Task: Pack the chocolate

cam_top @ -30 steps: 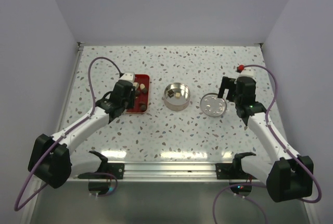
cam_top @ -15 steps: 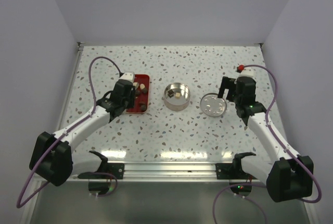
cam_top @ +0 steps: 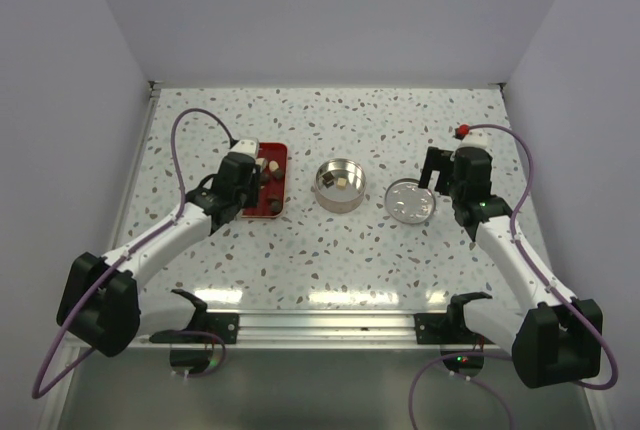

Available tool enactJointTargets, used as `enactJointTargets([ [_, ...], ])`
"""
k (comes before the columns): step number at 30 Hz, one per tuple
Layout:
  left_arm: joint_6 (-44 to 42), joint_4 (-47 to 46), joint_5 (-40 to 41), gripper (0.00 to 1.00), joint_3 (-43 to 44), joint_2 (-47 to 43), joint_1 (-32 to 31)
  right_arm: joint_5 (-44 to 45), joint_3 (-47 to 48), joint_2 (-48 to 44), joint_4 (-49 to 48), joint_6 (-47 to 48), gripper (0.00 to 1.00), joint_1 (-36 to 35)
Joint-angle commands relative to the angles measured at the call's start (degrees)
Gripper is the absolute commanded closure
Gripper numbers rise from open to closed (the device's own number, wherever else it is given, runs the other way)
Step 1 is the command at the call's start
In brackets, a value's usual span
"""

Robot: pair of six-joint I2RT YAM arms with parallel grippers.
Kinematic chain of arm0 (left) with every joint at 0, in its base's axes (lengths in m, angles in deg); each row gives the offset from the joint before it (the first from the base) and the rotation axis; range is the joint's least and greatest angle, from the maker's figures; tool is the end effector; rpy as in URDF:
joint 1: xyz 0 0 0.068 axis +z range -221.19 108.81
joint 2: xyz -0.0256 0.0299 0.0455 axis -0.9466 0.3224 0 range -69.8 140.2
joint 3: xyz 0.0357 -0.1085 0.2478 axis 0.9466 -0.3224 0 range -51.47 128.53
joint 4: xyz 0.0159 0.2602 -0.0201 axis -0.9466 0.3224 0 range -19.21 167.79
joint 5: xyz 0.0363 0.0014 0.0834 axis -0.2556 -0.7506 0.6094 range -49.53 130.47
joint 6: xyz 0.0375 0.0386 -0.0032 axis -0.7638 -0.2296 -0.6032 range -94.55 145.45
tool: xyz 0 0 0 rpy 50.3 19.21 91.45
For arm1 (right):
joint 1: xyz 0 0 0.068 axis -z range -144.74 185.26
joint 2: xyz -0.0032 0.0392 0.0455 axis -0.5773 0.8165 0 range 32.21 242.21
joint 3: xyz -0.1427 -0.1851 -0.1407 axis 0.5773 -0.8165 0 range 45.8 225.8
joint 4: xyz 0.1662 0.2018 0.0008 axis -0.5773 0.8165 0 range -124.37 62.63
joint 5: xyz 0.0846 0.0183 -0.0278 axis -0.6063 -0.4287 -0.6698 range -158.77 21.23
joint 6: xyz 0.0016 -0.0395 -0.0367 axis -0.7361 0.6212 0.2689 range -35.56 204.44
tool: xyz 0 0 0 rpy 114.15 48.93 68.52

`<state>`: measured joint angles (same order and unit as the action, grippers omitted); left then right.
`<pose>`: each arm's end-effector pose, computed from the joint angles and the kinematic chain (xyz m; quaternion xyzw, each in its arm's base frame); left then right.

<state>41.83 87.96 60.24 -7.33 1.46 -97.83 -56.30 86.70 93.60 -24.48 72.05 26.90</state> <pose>0.2356 -0.1047 0.2302 0.0148 0.9101 0.0069 0.4140 0.2365 0.0270 0.2608 0.0842 0.8601 -0.0037 0.5031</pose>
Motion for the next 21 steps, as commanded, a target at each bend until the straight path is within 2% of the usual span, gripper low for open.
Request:
enactJointTargets([
  [1,-0.5,-3.8,1.4,0.55,-0.1,-2.2,0.6,-0.3,2.2,-0.6,0.2,0.1,0.01,-0.2],
  [21,-0.3,-2.7,1.2,0.53,0.2,-2.4,0.6,-0.8,2.2,-0.7,0.2,0.1,0.01,-0.2],
])
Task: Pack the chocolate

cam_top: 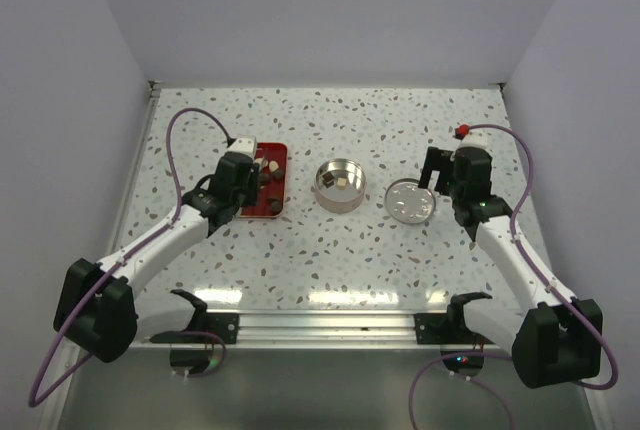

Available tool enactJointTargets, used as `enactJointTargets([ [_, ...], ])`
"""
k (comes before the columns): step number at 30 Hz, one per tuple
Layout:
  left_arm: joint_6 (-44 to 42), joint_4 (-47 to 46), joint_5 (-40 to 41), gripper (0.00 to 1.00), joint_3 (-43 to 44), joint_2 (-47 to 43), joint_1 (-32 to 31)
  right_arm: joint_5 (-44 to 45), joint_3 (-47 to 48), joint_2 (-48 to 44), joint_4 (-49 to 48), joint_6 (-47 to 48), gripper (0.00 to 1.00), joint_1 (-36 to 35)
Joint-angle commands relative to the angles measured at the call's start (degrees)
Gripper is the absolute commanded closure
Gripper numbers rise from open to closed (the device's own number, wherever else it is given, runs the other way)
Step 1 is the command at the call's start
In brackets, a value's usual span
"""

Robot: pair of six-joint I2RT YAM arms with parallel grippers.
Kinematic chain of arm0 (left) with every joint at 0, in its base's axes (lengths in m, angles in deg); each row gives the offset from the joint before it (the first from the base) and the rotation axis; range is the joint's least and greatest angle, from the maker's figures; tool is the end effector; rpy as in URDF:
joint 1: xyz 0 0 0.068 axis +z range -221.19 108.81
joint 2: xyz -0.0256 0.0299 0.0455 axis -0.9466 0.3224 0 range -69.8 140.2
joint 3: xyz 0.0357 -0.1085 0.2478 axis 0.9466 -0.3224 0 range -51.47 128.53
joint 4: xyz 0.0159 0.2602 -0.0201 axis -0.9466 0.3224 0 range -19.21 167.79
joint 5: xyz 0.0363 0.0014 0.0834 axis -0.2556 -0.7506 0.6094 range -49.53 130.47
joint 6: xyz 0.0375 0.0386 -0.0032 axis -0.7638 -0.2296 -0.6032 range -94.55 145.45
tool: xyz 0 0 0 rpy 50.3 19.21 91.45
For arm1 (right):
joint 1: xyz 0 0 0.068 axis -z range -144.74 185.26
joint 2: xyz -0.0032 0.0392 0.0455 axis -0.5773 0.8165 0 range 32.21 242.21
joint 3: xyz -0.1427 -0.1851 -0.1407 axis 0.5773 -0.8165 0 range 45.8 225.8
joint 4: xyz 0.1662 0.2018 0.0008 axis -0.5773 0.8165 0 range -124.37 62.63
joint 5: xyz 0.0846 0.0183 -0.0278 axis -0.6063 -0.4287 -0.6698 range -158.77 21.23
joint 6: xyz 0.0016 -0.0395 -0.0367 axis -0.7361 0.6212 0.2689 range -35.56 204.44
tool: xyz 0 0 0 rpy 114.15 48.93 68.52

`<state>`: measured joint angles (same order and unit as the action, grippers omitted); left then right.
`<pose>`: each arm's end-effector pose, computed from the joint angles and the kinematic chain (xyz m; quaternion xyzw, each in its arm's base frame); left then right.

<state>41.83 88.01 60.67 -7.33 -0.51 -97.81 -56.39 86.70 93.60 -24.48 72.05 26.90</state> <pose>0.2320 -0.1024 0.2382 0.0099 0.9034 0.0036 0.4287 0.2365 0.0270 0.2608 0.0838 0.8602 -0.0030 0.5031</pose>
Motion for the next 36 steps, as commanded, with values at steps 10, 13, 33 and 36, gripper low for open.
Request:
enactJointTargets([
  [10,-0.4,-3.0,0.6,0.52,-0.7,0.6,0.6,-1.1,2.2,-0.4,0.1,0.1,0.01,-0.1],
  [13,-0.4,-3.3,0.4,0.52,-1.0,1.2,0.6,-1.1,2.2,-0.4,0.2,0.2,0.01,-0.2],
  [33,-0.9,-6.4,-1.5,0.70,-1.8,2.5,0.6,-0.9,2.3,-0.3,0.2,0.3,0.01,-0.1],
  [36,-1.2,-5.1,-1.0,0.70,-0.9,0.7,0.6,-1.0,2.3,-0.2,0.2,0.3,0.01,-0.1],
])
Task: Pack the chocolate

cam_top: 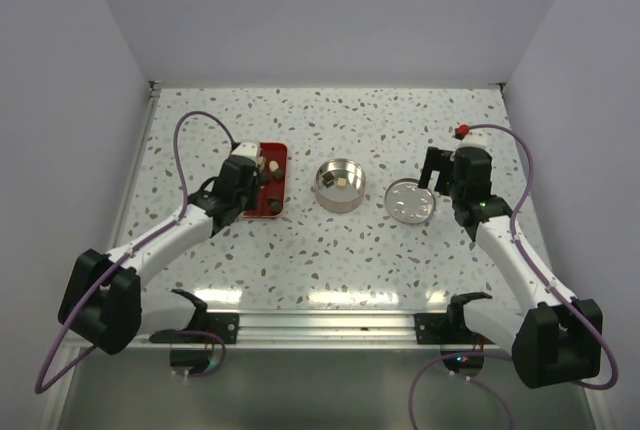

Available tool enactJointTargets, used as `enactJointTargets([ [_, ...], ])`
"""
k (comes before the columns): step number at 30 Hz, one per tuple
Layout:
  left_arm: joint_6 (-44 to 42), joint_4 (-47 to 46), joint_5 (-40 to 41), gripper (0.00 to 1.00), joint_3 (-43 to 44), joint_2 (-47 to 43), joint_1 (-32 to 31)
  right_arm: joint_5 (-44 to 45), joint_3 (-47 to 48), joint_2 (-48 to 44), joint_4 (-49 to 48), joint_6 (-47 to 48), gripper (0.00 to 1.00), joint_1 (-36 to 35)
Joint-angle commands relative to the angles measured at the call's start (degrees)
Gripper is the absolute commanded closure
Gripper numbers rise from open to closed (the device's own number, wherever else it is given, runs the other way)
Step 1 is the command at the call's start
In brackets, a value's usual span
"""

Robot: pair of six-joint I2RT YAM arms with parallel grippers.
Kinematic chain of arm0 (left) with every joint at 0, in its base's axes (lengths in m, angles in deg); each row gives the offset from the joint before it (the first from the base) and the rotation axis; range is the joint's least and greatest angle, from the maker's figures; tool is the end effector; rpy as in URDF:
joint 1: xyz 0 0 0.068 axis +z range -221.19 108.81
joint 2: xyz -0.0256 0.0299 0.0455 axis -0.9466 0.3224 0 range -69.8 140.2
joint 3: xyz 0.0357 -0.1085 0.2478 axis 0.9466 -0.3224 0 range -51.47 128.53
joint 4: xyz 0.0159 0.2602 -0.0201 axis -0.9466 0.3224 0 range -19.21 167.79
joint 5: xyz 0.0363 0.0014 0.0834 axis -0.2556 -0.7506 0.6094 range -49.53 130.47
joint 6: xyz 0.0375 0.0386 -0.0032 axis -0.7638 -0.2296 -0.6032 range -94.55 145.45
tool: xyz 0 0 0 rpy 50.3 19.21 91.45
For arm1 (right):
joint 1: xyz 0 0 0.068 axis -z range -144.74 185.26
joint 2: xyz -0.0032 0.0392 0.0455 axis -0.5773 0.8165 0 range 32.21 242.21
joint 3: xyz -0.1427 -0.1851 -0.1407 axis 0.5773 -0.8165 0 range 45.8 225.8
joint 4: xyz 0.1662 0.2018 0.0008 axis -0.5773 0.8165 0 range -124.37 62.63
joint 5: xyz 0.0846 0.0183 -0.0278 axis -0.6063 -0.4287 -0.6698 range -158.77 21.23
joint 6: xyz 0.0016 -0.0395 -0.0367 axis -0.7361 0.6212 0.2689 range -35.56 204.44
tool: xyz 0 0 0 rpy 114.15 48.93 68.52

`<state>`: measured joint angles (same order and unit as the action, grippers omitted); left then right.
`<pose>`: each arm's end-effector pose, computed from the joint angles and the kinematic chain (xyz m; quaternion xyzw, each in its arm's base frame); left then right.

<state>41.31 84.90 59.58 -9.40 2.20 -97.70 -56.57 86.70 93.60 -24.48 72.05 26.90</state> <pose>0.2362 -0.1047 0.2195 0.0198 0.9100 0.0034 0.4142 0.2365 0.0272 0.2608 0.0831 0.8603 -0.0017 0.5029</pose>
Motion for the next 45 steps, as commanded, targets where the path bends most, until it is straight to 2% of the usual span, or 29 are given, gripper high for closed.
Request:
enactJointTargets([
  [1,-0.8,-1.6,0.2,0.70,1.3,-2.7,0.6,-0.8,2.3,-0.2,0.2,0.3,0.01,-0.1],
  [14,-1.1,4.4,-6.5,0.70,4.1,-11.4,-0.4,-1.0,2.2,-0.1,0.1,0.3,0.01,-0.1],
  [17,-0.5,4.6,-5.1,0.70,5.5,-11.0,-5.2,-1.0,2.2,0.0,0.0,0.2,0.01,-0.1],
  [19,0.4,5.0,-2.8,0.70,7.2,-9.6,-10.6,-0.8,2.3,0.0,0.1,0.2,0.01,-0.1],
  [27,3.7,3.8,-3.6,0.71,10.6,-7.9,-19.4,-0.4,2.2,-0.3,0.1,0.3,0.01,-0.1],
  [33,4.5,4.0,-3.9,0.70,10.9,-5.7,-22.1,-0.8,2.3,0.1,0.1,0.3,0.01,-0.1],
  [38,4.8,3.8,-3.2,0.60,11.1,-4.2,-23.6,-0.8,2.3,0.1,0.2,0.3,0.01,0.0],
  [45,4.7,3.6,-2.1,0.57,12.0,-3.9,-24.1,-0.8,2.3,0.2,0.1,0.2,0.01,-0.2],
])
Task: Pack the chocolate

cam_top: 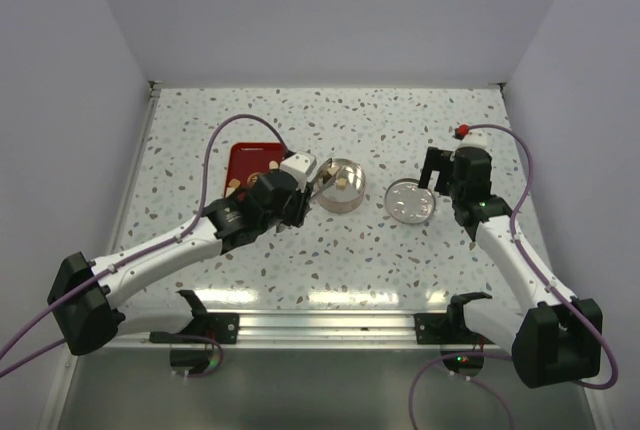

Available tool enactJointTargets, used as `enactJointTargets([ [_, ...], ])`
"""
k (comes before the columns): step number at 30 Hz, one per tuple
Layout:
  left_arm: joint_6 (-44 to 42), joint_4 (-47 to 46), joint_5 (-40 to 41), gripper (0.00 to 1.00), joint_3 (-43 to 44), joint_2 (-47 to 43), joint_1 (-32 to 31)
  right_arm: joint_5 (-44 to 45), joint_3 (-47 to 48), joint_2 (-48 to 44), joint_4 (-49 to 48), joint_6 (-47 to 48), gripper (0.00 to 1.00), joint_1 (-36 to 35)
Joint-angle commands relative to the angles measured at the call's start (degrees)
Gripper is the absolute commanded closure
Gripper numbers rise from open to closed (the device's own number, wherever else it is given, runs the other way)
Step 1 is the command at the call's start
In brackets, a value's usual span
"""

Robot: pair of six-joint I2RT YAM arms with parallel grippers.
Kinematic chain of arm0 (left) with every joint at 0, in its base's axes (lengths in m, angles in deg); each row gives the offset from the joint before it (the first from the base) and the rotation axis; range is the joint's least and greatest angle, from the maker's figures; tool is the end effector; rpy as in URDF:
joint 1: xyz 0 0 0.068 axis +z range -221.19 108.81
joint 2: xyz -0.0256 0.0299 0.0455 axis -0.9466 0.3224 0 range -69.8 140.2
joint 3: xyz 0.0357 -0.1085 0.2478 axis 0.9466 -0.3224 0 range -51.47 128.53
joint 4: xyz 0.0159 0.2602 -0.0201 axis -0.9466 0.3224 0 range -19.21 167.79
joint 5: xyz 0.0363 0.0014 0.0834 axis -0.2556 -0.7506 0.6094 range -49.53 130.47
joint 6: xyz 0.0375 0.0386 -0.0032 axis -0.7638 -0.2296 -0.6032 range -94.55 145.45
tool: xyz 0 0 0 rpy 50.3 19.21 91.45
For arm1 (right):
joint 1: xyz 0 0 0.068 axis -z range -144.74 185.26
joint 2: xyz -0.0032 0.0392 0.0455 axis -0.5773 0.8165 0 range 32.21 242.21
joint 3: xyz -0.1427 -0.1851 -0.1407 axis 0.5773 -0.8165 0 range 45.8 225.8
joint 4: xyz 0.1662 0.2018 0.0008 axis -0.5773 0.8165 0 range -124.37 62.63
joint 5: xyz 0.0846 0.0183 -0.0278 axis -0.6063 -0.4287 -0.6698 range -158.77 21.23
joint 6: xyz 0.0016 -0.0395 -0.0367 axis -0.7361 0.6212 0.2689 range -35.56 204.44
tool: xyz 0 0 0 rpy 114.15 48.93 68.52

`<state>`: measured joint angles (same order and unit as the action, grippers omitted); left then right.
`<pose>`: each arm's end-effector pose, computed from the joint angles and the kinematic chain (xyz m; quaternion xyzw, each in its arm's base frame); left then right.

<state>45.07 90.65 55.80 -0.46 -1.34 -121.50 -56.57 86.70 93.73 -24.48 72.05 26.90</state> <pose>0.1740 -0.1948 0.2772 0.1780 0.8721 -0.1540 0.4289 0.2368 0.0272 0.2603 0.0830 0.8609 -0.0019 0.5019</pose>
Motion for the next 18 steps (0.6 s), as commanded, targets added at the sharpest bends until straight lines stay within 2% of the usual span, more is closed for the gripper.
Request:
enactJointTargets([
  [1,0.9,-2.2,1.9,0.57,3.0,-0.4,-0.3,-0.8,2.3,0.1,0.1,0.2,0.01,-0.2],
  [11,1.0,-1.9,2.0,0.54,2.9,-0.7,-0.3,-0.8,2.4,0.2,0.4,0.3,0.01,-0.1],
  [18,1.7,1.1,9.4,0.56,2.6,-2.9,0.9,-1.0,2.4,0.2,0.3,0.2,0.01,-0.1],
])
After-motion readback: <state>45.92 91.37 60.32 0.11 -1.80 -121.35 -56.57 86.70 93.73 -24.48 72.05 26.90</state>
